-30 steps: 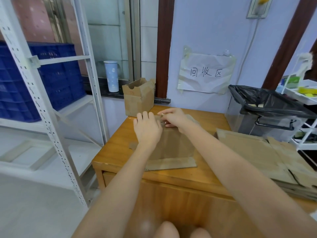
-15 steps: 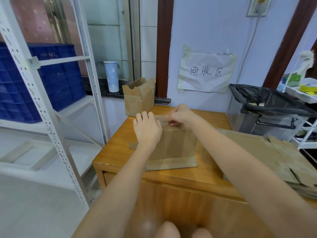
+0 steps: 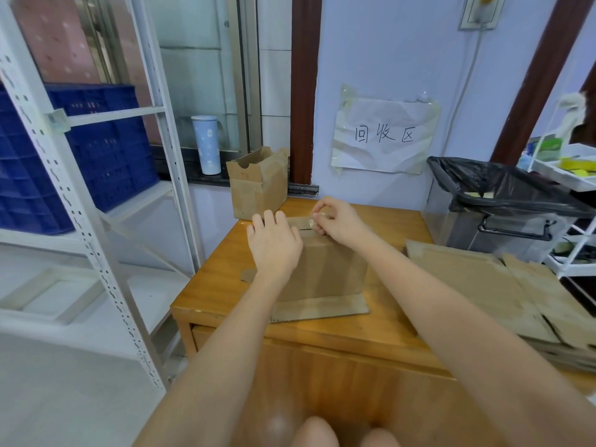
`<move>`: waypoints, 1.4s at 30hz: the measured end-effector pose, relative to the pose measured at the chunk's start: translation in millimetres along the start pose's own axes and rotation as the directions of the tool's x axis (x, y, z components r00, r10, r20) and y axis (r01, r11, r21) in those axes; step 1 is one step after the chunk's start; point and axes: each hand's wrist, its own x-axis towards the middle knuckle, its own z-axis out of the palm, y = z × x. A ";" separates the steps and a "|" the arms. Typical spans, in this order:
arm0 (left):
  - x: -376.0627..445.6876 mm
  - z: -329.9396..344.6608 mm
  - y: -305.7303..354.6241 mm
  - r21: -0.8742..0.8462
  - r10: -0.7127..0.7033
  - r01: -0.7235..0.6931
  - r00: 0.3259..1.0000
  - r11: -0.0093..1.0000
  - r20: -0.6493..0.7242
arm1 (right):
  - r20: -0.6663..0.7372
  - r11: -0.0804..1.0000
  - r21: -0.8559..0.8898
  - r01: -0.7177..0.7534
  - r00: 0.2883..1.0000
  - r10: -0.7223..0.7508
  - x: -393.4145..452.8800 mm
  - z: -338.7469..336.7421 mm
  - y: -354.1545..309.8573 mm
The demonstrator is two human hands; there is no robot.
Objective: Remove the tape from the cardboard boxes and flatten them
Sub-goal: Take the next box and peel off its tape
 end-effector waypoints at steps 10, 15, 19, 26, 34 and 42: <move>-1.6 -0.2 -0.3 0.011 0.008 -0.008 1.000 1.000 -0.006 | -0.014 0.994 -0.105 -0.006 1.000 0.004 -7.2 -4.4 -10.2; -0.4 0.6 -0.9 0.019 0.008 -0.008 1.000 1.000 -0.002 | 0.139 0.997 -0.061 -0.056 0.988 0.065 0.3 -4.8 -19.6; -0.6 1.2 -0.1 0.014 0.000 0.000 1.000 1.000 -0.003 | 0.139 0.997 -0.075 -0.020 0.990 0.030 4.7 -7.6 -10.3; -1.7 0.0 0.2 0.021 0.002 -0.002 1.000 1.000 -0.002 | 0.079 0.993 -0.018 -0.114 0.990 0.115 7.8 -6.0 -2.4; -1.3 -2.5 1.9 0.020 0.006 -0.006 1.000 1.000 0.025 | 0.094 0.949 -0.082 -0.304 0.946 0.311 10.8 -5.3 -17.2; -0.9 -3.0 0.5 0.025 0.005 -0.006 1.000 1.000 0.023 | 0.003 0.917 -0.209 -0.341 0.937 0.349 18.9 -5.8 -20.7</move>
